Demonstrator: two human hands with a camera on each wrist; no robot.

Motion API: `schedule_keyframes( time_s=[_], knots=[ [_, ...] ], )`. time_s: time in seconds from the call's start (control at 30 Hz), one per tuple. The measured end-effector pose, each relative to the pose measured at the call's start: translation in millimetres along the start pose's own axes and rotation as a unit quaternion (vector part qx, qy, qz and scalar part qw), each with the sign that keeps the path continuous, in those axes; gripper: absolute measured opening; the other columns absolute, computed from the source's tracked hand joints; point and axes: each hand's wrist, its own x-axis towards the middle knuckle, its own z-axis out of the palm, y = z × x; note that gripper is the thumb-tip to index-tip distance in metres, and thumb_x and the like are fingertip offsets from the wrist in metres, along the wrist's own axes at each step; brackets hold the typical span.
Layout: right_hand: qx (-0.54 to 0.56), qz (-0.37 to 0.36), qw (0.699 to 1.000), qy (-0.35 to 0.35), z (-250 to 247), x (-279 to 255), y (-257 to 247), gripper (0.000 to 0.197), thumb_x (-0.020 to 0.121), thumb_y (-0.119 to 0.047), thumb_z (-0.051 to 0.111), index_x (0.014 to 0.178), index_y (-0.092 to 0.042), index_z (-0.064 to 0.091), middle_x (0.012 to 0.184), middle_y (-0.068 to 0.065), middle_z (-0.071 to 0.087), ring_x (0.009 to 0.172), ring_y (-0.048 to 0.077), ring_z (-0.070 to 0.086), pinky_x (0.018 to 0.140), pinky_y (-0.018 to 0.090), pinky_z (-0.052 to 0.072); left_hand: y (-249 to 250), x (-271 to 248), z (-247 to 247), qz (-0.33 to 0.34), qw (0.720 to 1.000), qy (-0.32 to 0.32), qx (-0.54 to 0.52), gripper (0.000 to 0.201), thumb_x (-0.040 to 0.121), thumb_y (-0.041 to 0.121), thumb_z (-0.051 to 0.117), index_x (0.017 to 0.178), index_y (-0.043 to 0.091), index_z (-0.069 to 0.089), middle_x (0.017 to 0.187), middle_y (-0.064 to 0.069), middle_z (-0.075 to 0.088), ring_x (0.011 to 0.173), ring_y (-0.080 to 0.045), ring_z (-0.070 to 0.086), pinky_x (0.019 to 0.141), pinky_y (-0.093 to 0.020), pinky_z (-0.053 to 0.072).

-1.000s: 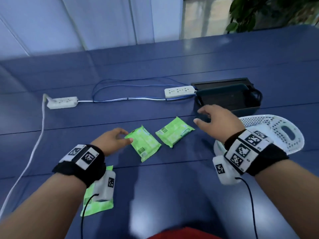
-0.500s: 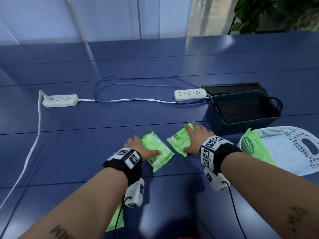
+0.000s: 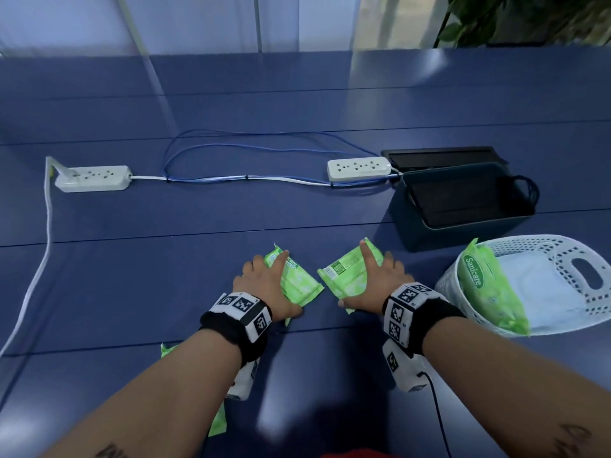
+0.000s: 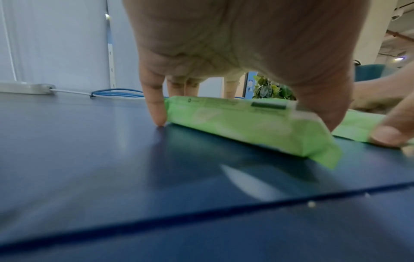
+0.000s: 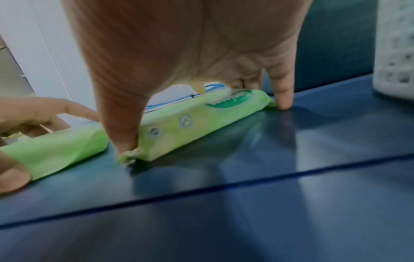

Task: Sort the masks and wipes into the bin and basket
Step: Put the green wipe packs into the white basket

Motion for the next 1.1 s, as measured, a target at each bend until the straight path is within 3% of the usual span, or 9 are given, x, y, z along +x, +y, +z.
schedule_keyframes(
  time_s=[0.13, 0.23, 0.33, 0.47, 0.57, 0.77, 0.87, 0.97, 1.1],
  knots=[
    [0.016, -0.024, 1.0, 0.011, -1.5, -9.9, 9.1, 0.118, 0.059, -0.055, 0.072, 0.147, -0.037, -0.005, 0.14, 0.014, 0.029, 0.129, 0.033, 0.029, 0.1, 0.042, 0.037, -6.7, -2.9, -12.3, -0.002, 0.99, -0.006, -0.143, 0.121, 0.051, 0.054, 0.078, 0.146, 0.044, 0.003, 0.133, -0.01, 0.035, 0.128, -0.031, 0.033, 0.103, -0.04, 0.038],
    [0.201, -0.025, 0.979, -0.005, -9.0, -16.6, 17.3, 0.112, 0.057, -0.05, 0.073, 0.145, -0.038, 0.006, 0.135, 0.01, 0.037, 0.121, 0.029, 0.042, 0.098, 0.033, 0.042, -11.8, -12.8, -30.2, 0.032, 0.908, 0.011, -0.418, 0.128, 0.042, 0.038, 0.08, 0.146, 0.042, 0.005, 0.116, -0.002, 0.051, 0.104, -0.016, 0.056, 0.089, -0.027, 0.048],
    [0.492, -0.007, 0.866, -0.083, -24.7, -26.8, 18.1, 0.081, 0.075, -0.041, 0.066, 0.142, -0.028, 0.022, 0.122, 0.005, 0.045, 0.09, 0.018, 0.053, 0.069, 0.026, 0.048, -11.2, -24.5, -50.2, 0.095, 0.813, 0.015, -0.574, 0.122, 0.046, 0.025, 0.076, 0.145, 0.04, 0.006, 0.107, 0.01, 0.047, 0.092, 0.001, 0.054, 0.068, -0.011, 0.048],
    [0.717, 0.028, 0.657, -0.231, -39.9, -42.2, 25.0, 0.06, 0.078, -0.055, 0.039, 0.12, -0.016, 0.056, 0.104, 0.01, 0.064, 0.082, 0.024, 0.058, 0.066, 0.032, 0.048, -9.4, -34.5, -58.3, 0.117, 0.619, -0.083, -0.772, 0.112, 0.034, 0.019, 0.079, 0.131, 0.051, 0.033, 0.122, 0.0, 0.046, 0.099, -0.024, 0.054, 0.081, -0.048, 0.054],
    [0.743, 0.013, 0.616, -0.262, -44.2, -52.5, 31.8, 0.083, 0.071, -0.079, 0.025, 0.109, -0.017, 0.064, 0.103, 0.011, 0.07, 0.083, 0.028, 0.064, 0.074, 0.035, 0.05, -9.8, -37.4, -56.2, 0.125, 0.503, -0.145, -0.843, 0.112, 0.028, 0.027, 0.092, 0.13, 0.04, 0.048, 0.122, -0.006, 0.058, 0.106, -0.037, 0.056, 0.085, -0.058, 0.049],
    [0.691, -0.086, 0.66, -0.282, -49.2, -74.9, 15.1, 0.11, 0.051, -0.089, -0.003, 0.111, -0.023, 0.061, 0.092, 0.005, 0.074, 0.065, 0.017, 0.067, 0.066, 0.027, 0.047, 3.9, -45.4, -44.0, 0.064, 0.532, -0.208, -0.818, 0.102, 0.028, 0.047, 0.093, 0.123, 0.033, 0.057, 0.12, -0.006, 0.066, 0.1, -0.035, 0.066, 0.081, -0.061, 0.051],
    [0.674, -0.137, 0.681, -0.252, -48.5, -77.2, 1.5, 0.065, 0.076, -0.068, 0.037, 0.11, -0.017, 0.06, 0.085, 0.002, 0.075, 0.061, 0.013, 0.068, 0.052, 0.02, 0.052, 16.8, -56.4, -43.3, 0.046, 0.556, -0.241, -0.794, 0.069, 0.053, 0.047, 0.078, 0.116, 0.023, 0.061, 0.109, -0.008, 0.071, 0.092, -0.03, 0.07, 0.074, -0.05, 0.057],
    [0.527, -0.208, 0.802, -0.19, -58.9, -78.7, 4.0, 0.036, 0.07, -0.017, 0.074, 0.104, -0.015, 0.063, 0.098, 0.001, 0.073, 0.083, 0.014, 0.067, 0.081, 0.026, 0.054, 13.6, -60.4, -48.9, 0.018, 0.567, -0.237, -0.789, 0.046, 0.068, 0.04, 0.051, 0.102, 0.013, 0.064, 0.091, -0.012, 0.074, 0.077, -0.029, 0.072, 0.062, -0.047, 0.058],
    [0.327, -0.26, 0.902, -0.107, -84.4, -91.0, 12.4, 0.024, 0.074, -0.016, 0.078, 0.088, -0.026, 0.061, 0.076, -0.016, 0.068, 0.067, -0.004, 0.062, 0.067, 0.012, 0.047, -0.8, -56.8, -54.9, 0.0, 0.619, -0.24, -0.748, 0.051, 0.069, 0.05, 0.054, 0.101, 0.012, 0.066, 0.091, -0.014, 0.073, 0.075, -0.031, 0.071, 0.052, -0.043, 0.057]
  ],
)
